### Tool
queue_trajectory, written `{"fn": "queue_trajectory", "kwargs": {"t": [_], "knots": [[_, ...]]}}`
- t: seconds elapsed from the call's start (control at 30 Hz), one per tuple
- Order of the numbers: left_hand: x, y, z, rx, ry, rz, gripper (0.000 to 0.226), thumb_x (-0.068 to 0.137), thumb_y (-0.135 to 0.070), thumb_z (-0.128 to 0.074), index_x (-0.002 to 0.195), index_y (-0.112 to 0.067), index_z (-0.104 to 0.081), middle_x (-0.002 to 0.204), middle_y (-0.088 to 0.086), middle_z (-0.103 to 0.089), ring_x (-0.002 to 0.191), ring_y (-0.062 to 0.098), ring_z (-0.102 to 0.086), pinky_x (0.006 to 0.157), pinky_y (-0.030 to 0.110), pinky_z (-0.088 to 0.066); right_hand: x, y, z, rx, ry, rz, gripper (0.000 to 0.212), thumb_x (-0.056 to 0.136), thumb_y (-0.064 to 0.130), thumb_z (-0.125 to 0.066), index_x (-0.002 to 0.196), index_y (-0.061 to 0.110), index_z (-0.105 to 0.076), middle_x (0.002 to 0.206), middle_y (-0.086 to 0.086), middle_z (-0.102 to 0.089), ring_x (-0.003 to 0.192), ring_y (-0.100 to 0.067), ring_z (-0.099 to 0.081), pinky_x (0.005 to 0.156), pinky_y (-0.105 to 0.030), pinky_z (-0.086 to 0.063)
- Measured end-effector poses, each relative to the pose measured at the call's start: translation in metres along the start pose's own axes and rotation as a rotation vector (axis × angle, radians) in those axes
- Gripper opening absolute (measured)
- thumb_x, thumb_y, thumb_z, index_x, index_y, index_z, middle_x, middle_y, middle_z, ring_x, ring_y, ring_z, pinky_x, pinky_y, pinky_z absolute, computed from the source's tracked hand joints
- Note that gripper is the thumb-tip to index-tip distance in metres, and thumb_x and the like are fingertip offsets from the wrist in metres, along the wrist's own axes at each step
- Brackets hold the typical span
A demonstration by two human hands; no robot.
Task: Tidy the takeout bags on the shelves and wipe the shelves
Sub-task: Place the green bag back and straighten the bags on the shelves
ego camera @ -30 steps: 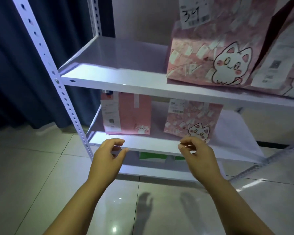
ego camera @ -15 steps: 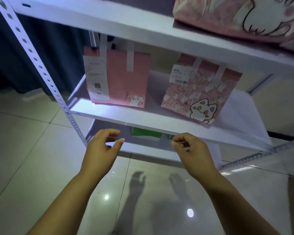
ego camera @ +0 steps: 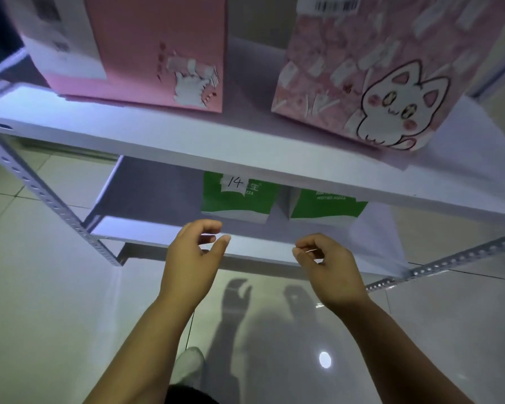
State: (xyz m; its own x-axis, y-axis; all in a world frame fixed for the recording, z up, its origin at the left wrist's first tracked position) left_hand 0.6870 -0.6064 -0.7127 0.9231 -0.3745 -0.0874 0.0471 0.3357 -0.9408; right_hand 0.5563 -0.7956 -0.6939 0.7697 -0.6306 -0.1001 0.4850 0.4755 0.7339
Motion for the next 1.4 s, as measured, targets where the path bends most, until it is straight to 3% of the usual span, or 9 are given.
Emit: {"fn": "queue_trajectory", "kwargs": {"t": [0.27, 0.4, 0.53, 0.63, 0.77, 0.9, 1.07, 1.27, 1.4], "knots": [[0.047, 0.089, -0.049, -0.048, -0.053, -0.082, 0.015, 0.083, -0.025, -0.066, 0.086, -0.038, -0.059, 0.097, -0.014, -0.064, 0.089, -0.011, -0.057, 0.059, 0.0, -0.04, 0.044, -0.077, -0.073, 0.012, -0.067, 0.046, 0.011, 0.088, 0.022, -0.061, 0.08, 0.03, -0.061, 0.083, 0.015, -0.064, 0.08, 0.0, -0.057, 0.066, -0.016, -0.043], [0.074, 0.114, -0.061, -0.042, -0.063, -0.132, 0.012, 0.084, -0.026, -0.066, 0.091, -0.034, -0.06, 0.099, -0.01, -0.064, 0.09, -0.003, -0.059, 0.064, 0.007, -0.04, 0.062, -0.102, -0.1, -0.028, -0.068, 0.075, 0.01, 0.088, 0.024, -0.06, 0.08, 0.03, -0.061, 0.084, 0.014, -0.063, 0.082, -0.003, -0.058, 0.069, -0.022, -0.048], [0.116, 0.125, -0.061, 0.023, -0.097, -0.21, 0.012, 0.084, -0.026, -0.066, 0.094, -0.027, -0.06, 0.103, -0.003, -0.064, 0.091, 0.007, -0.059, 0.074, 0.018, -0.043, 0.09, -0.116, -0.118, -0.043, -0.118, 0.075, 0.016, 0.088, 0.024, -0.06, 0.075, 0.032, -0.058, 0.081, 0.015, -0.062, 0.078, -0.002, -0.058, 0.062, -0.014, -0.043], [0.148, 0.138, -0.056, 0.055, -0.159, -0.136, 0.02, 0.085, -0.025, -0.065, 0.103, -0.022, -0.058, 0.112, 0.003, -0.061, 0.095, 0.015, -0.056, 0.079, 0.028, -0.042, 0.114, -0.126, -0.129, 0.01, -0.158, 0.02, 0.004, 0.088, 0.025, -0.061, 0.089, 0.029, -0.059, 0.089, 0.011, -0.063, 0.083, -0.01, -0.059, 0.07, -0.023, -0.048], [0.174, 0.151, -0.061, 0.083, -0.193, -0.136, 0.05, 0.083, -0.019, -0.067, 0.13, -0.017, -0.047, 0.133, 0.01, -0.047, 0.113, 0.025, -0.048, 0.094, 0.037, -0.042, 0.152, -0.126, -0.139, 0.03, -0.195, -0.046, 0.038, 0.087, 0.023, -0.064, 0.122, 0.019, -0.049, 0.119, -0.003, -0.059, 0.103, -0.022, -0.057, 0.084, -0.034, -0.05], [0.195, 0.165, -0.067, 0.051, -0.137, -0.106, 0.076, 0.083, -0.02, -0.068, 0.145, -0.014, -0.023, 0.15, 0.009, -0.03, 0.137, 0.028, -0.027, 0.112, 0.042, -0.026, 0.191, -0.114, -0.15, -0.087, -0.11, -0.067, 0.077, 0.086, 0.026, -0.065, 0.146, 0.02, -0.018, 0.148, -0.005, -0.036, 0.129, -0.028, -0.043, 0.104, -0.038, -0.04], [0.206, 0.167, -0.077, -0.062, -0.017, -0.136, 0.053, 0.088, -0.016, -0.061, 0.136, -0.021, -0.04, 0.132, 0.001, -0.053, 0.118, 0.021, -0.05, 0.092, 0.029, -0.039, 0.203, -0.108, -0.159, -0.067, -0.1, -0.039, 0.052, 0.09, 0.019, -0.058, 0.135, 0.019, -0.031, 0.125, -0.008, -0.055, 0.098, -0.023, -0.056, 0.08, -0.025, -0.041], [0.194, 0.156, -0.068, 0.052, -0.106, -0.174, 0.013, 0.089, -0.013, -0.057, 0.102, -0.014, -0.053, 0.098, 0.007, -0.061, 0.088, 0.027, -0.058, 0.069, 0.032, -0.045, 0.19, -0.122, -0.149, -0.012, -0.204, -0.124, 0.005, 0.095, 0.016, -0.047, 0.098, 0.02, -0.045, 0.088, -0.005, -0.056, 0.071, -0.022, -0.055, 0.05, -0.018, -0.039], [0.176, 0.156, -0.061, 0.185, -0.076, -0.114, 0.011, 0.09, -0.011, -0.053, 0.097, -0.02, -0.052, 0.088, 0.003, -0.06, 0.073, 0.018, -0.056, 0.055, 0.025, -0.041, 0.162, -0.131, -0.142, 0.011, -0.193, -0.094, 0.016, 0.092, 0.008, -0.051, 0.106, 0.015, -0.053, 0.091, -0.001, -0.059, 0.078, -0.021, -0.055, 0.054, -0.021, -0.038]]}}
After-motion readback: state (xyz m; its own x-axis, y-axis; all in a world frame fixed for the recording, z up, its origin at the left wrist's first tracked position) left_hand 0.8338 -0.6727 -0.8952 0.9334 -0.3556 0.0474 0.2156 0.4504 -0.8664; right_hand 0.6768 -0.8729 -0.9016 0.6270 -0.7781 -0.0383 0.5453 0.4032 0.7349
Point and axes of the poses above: each hand's wrist, its own x-axis towards the middle knuckle, its own z-axis out of the back of the hand, y = z × x, the point moved 5 cm from there along x, towards the middle knuckle
